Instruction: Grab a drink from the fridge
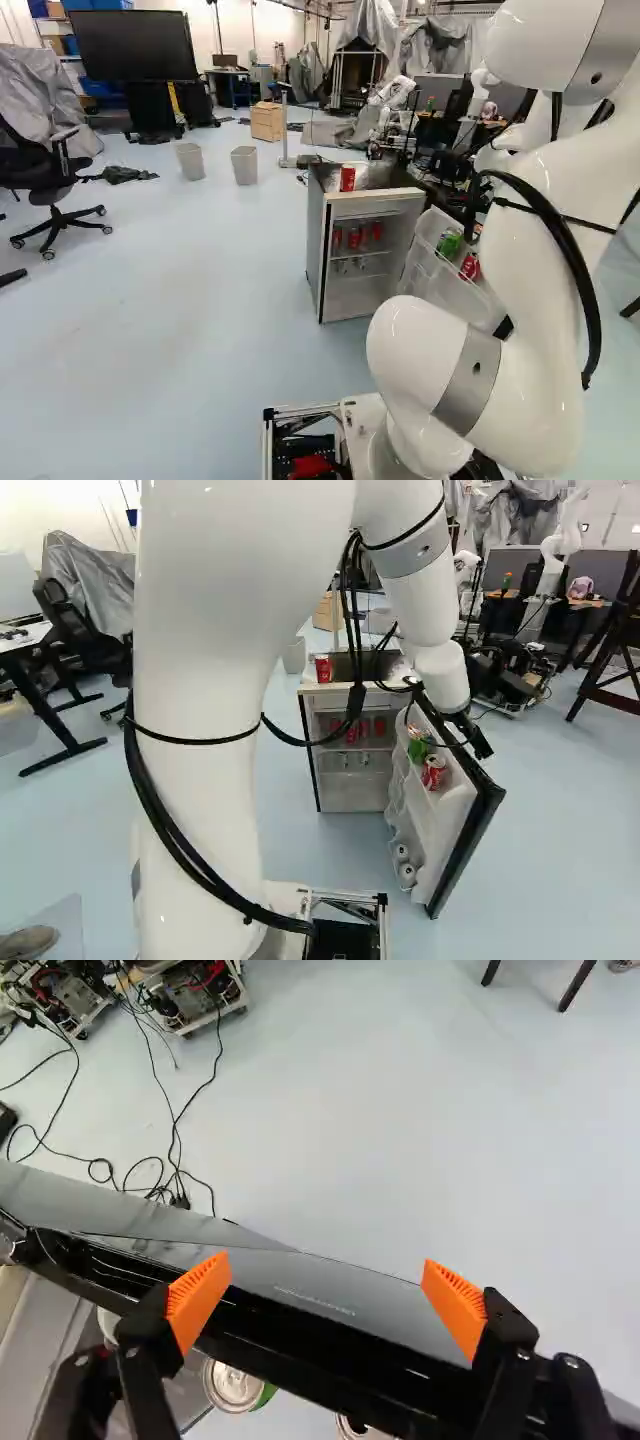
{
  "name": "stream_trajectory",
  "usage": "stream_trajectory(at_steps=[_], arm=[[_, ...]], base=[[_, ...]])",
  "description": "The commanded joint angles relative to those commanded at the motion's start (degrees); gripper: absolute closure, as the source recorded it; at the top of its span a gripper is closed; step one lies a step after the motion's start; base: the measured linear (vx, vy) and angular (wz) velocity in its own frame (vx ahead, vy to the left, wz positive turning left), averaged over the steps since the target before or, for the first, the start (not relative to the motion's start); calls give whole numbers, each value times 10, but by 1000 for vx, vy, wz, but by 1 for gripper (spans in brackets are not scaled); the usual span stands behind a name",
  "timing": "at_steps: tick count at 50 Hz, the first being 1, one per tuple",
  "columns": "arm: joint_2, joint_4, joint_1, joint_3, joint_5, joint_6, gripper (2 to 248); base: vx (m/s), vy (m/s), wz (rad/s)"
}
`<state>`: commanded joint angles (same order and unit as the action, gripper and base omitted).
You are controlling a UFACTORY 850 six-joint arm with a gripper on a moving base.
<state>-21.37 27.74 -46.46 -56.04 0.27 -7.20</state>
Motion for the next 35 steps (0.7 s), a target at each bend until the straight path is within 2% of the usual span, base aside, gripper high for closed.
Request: stream_trajectory(at_steps=[35], arm=[[0, 0, 0, 0, -54, 0, 3]], base=[[0, 0, 0]])
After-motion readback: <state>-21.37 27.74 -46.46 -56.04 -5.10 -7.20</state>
